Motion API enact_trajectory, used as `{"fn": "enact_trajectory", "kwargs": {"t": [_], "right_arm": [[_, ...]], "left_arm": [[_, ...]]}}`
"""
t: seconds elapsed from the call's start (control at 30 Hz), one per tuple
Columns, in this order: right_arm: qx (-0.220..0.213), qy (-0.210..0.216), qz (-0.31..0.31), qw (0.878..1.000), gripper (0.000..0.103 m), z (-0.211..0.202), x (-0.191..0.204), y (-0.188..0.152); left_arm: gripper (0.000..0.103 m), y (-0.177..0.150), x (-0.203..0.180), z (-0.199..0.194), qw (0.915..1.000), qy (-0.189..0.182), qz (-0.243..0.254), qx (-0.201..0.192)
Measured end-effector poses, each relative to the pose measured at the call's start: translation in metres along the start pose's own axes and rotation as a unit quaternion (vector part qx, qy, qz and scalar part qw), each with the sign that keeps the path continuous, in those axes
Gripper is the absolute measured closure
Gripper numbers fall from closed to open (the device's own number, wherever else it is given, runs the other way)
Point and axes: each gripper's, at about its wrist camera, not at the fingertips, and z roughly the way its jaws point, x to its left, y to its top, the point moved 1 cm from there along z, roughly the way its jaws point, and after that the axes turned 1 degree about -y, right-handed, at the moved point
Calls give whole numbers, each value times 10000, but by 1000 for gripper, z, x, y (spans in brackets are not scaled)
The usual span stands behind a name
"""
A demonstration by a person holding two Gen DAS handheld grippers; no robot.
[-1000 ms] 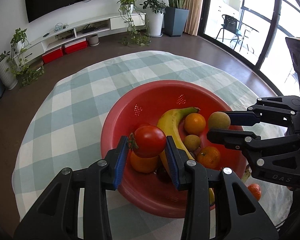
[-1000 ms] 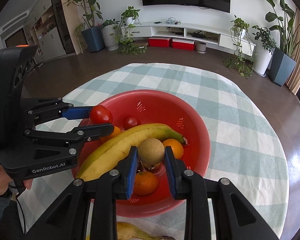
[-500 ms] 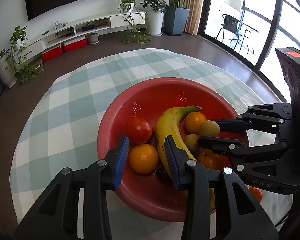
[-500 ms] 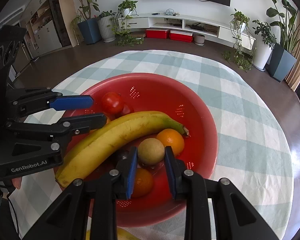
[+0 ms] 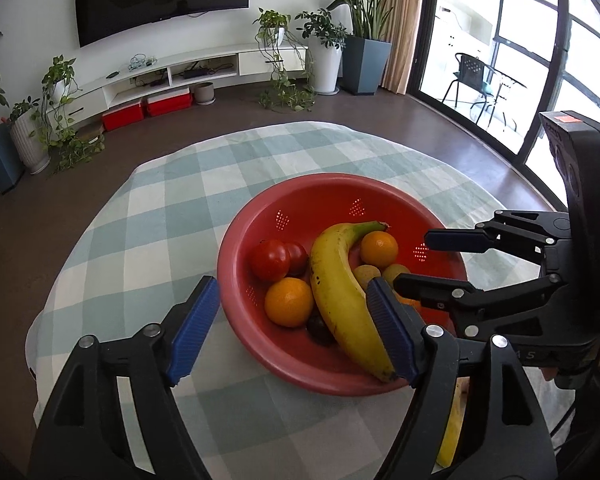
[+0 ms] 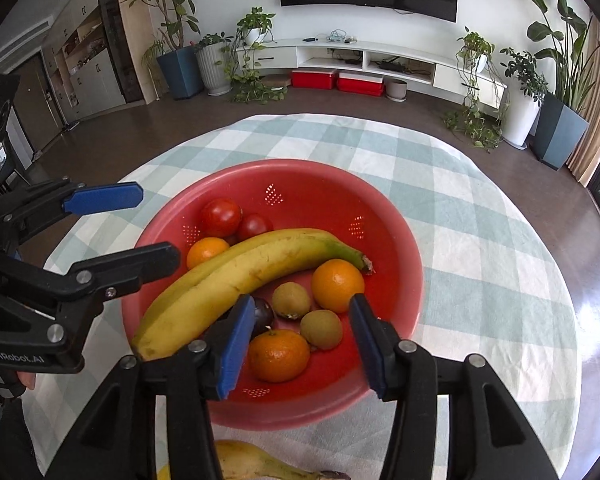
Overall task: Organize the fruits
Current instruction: 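Withdraw both tools from the bowl back toward the banana and tangerine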
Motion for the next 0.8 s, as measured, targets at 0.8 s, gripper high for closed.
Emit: {"fn": "enact_trajectory", "kwargs": {"t": [0.8], "right_arm": [[-757,114,1516,9855,26,-107,-29,-159]], "left_arm": [[2,-123,-105,-24,9966,-75,-439,691]]}}
